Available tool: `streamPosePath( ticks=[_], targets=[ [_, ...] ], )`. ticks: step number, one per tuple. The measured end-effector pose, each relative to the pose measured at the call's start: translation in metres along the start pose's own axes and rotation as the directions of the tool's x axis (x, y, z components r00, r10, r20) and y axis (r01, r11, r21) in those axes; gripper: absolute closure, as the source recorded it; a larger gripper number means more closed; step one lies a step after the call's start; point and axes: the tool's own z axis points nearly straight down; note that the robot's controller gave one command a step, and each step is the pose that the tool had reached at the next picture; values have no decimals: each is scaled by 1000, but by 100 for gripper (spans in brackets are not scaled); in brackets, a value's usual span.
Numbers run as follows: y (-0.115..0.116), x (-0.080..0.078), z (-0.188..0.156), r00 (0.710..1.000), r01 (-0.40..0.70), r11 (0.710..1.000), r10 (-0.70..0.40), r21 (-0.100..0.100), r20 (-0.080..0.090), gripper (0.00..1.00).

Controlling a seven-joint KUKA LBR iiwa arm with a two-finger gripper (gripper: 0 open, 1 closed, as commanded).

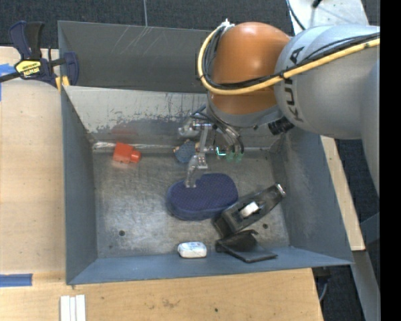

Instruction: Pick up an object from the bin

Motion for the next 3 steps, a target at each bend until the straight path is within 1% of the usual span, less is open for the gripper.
streamPosePath(
  ticks=[1, 2, 3],
  targets=[
    [-24, 11, 78, 992, 124, 992, -124, -3, 20, 0],
    [-27, 13, 81, 993, 120, 993, -120, -1, 12, 100],
    [-27, 13, -56, 995, 100, 995, -100, 1, 17, 100]
  ],
)
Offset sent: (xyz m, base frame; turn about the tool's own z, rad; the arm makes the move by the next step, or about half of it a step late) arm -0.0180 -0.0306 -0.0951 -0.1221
